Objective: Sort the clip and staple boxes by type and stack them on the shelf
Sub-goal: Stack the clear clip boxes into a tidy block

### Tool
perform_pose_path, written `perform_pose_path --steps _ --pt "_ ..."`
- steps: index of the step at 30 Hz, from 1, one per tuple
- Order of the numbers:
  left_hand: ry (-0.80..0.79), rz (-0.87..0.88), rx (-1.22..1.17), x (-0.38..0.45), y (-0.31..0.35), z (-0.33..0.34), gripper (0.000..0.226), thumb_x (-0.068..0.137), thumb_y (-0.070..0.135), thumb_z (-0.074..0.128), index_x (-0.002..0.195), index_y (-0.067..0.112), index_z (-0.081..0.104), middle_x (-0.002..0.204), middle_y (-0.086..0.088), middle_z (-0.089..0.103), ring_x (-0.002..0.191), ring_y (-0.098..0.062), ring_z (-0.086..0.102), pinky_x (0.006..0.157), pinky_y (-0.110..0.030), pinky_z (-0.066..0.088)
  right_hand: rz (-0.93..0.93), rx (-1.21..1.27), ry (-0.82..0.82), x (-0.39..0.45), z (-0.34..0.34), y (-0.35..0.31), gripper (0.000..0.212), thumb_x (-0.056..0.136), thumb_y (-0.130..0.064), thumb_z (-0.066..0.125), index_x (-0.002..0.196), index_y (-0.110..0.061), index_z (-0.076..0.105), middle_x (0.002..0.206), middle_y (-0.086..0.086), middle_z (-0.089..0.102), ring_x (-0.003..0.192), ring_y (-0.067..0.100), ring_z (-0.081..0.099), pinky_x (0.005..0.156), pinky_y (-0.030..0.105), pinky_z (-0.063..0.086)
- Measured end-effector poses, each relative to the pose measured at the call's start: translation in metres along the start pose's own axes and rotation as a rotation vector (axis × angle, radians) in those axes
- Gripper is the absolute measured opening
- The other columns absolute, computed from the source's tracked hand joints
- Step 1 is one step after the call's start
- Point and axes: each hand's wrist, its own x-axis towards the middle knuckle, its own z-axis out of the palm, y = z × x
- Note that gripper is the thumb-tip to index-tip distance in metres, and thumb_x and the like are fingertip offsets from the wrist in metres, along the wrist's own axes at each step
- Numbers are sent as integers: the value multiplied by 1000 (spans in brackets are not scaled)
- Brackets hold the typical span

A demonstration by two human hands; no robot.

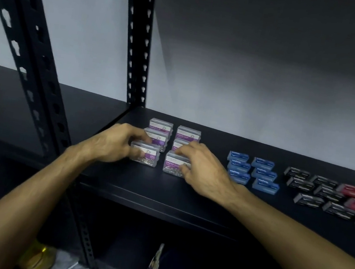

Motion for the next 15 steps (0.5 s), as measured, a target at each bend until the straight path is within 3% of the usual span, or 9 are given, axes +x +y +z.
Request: perform_pose_path --steps 3,10,15 --pt "0 1 12 1 -1 0 27 84 29 76 109 38 68 100 20 69 85 10 63 73 -14 46 -1 11 28 -1 3 0 38 91 -15 64 128 -17 58 120 1 56 113 16 49 94 26 40" --pt "-28 20 -11 4 5 2 28 84 26 76 111 34 70 100 19 71 88 5 65 84 -23 53 -8 12 67 0 8 1 38 90 -13 64 127 -15 58 120 2 57 112 17 48 89 22 35" --pt "-39 45 9 9 8 5 27 84 30 76 110 35 70 100 19 71 87 4 65 83 -24 53 -12 10 74 3 8 2 37 90 -14 64 127 -16 59 120 2 57 111 18 48 90 26 39"
